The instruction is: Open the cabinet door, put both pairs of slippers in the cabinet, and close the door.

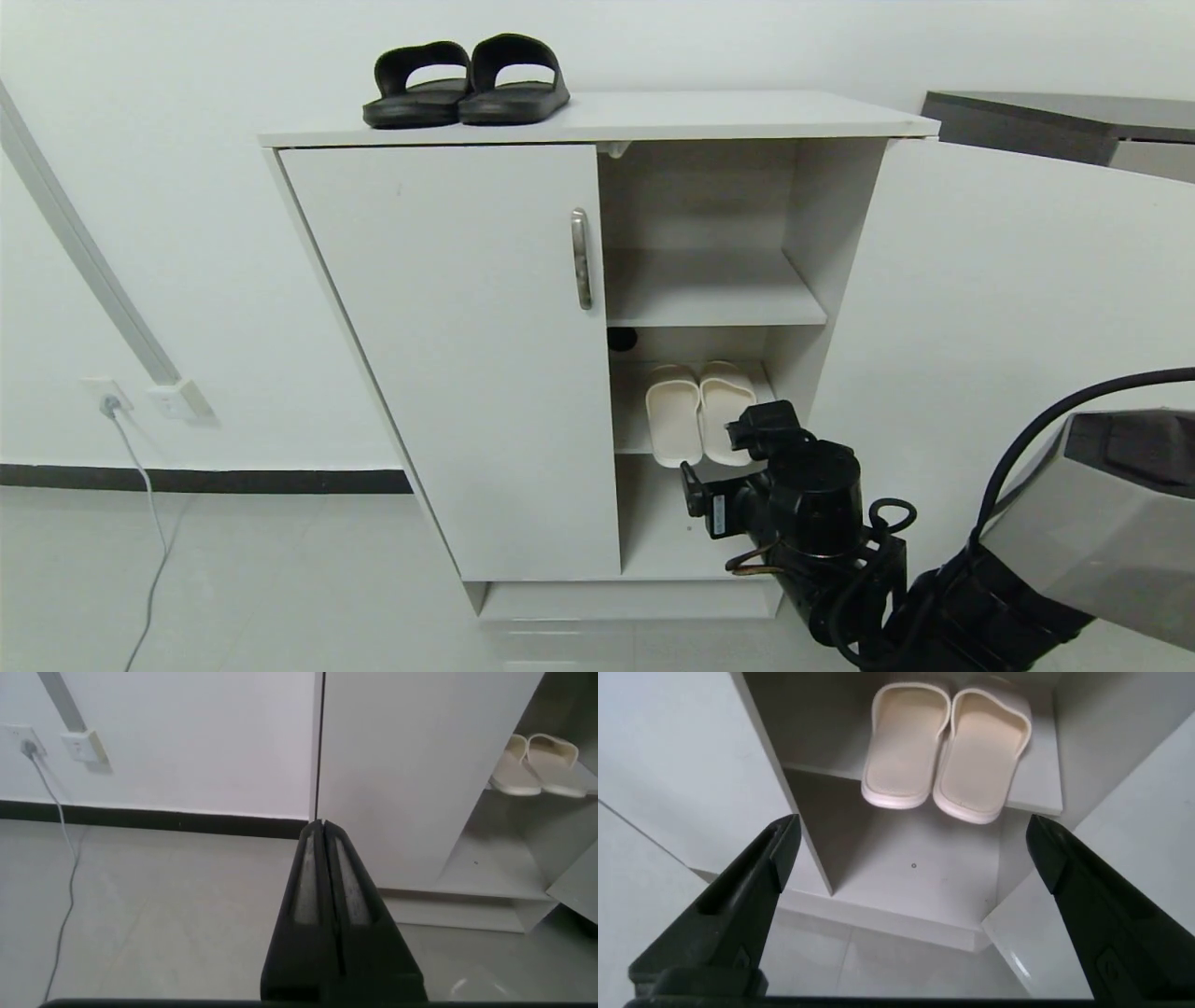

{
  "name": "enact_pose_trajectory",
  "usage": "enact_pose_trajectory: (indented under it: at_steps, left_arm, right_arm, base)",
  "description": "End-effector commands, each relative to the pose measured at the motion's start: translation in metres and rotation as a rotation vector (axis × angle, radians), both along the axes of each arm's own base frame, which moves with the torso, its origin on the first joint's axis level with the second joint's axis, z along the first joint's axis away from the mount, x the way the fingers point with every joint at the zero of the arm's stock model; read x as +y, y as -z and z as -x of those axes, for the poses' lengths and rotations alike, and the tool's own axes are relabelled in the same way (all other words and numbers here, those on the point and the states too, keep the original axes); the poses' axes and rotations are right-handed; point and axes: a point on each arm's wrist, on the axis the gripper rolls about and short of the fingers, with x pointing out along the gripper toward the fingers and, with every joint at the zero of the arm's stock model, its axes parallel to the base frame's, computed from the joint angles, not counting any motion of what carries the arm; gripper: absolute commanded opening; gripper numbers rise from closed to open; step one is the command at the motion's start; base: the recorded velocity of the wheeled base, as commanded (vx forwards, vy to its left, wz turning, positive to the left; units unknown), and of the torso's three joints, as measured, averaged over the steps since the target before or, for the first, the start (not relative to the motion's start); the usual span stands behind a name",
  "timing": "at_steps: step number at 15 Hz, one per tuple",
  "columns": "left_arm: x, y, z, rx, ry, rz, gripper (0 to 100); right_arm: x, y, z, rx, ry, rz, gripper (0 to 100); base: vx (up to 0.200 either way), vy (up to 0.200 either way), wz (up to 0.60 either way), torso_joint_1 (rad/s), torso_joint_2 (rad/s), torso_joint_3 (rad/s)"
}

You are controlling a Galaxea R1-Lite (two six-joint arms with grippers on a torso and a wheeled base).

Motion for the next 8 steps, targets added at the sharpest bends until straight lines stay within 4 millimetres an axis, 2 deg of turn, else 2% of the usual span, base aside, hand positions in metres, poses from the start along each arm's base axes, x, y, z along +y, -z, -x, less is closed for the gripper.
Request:
enact_pose_trajectory:
  at_steps: [1,5,8]
  left_arm:
    - [0.0,0.0002,0.0,0.001,-0.001,-0.003,0]
    - [0.0,0.0002,0.0,0.001,0.0,-0.002,0]
    - [0.0,0.0002,0.0,0.001,0.0,-0.002,0]
  right_arm:
    - [-0.0012,0.0009,-0.0002,0.003,0.001,0.002,100]
    - [-0.0026,0.0027,-0.0011,0.007,0.006,0.005,100]
    - [-0.0023,0.0034,-0.0015,0.008,0.006,0.008,100]
  base:
    - [0.0,0.0,0.0,0.0,0.0,0.0]
    - [0.0,0.0,0.0,0.0,0.0,0.0]
    - [0.0,0.2,0.0,-0.001,0.0,0.004]
